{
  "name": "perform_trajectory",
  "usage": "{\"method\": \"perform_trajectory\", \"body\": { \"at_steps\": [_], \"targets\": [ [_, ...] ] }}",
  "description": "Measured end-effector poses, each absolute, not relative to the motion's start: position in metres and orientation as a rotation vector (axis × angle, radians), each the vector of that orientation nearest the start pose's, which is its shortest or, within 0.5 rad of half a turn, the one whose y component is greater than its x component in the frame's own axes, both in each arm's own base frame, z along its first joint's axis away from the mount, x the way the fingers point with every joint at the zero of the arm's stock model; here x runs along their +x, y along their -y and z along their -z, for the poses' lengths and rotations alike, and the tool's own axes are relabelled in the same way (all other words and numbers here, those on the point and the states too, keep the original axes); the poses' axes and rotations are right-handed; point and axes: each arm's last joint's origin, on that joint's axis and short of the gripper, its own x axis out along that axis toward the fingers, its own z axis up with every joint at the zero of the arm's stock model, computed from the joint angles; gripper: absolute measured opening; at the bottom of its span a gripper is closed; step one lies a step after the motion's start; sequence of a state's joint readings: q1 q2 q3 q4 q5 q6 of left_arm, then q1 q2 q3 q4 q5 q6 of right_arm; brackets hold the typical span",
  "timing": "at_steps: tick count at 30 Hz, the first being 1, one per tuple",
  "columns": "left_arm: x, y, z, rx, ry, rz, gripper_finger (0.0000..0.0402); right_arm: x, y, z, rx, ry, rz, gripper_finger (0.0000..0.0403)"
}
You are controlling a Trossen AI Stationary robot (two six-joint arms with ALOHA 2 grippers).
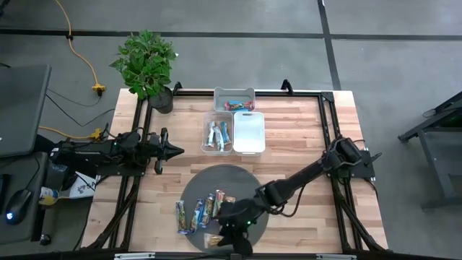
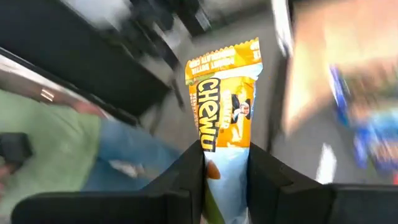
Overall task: Pick and place Granola Bars by type
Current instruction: Put the yellow granola bar into the transparent bin
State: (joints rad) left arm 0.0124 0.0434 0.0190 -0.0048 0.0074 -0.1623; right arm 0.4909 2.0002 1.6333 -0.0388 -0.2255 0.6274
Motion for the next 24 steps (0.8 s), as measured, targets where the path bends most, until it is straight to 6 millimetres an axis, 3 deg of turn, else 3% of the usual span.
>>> {"method": "perform_trajectory", "body": {
  "at_steps": [7,15,24],
  "targets": [
    [0.099,-0.001,-0.166,-0.163,-0.028,-0.008,0.0000,0.415,-0.212,-0.313,0.533,-0.330,-0.612,0.0078],
    [0.099,-0.001,-0.166,-0.163,-0.029,-0.008,0.0000,0.422,-0.178,-0.351,0.531,-0.041,-0.574,0.0078],
    [0.099,-0.001,-0.166,-0.163,-0.028,-0.007,0.0000,0.423,-0.143,-0.376,0.518,0.125,-0.551,0.0078]
  ]
}}
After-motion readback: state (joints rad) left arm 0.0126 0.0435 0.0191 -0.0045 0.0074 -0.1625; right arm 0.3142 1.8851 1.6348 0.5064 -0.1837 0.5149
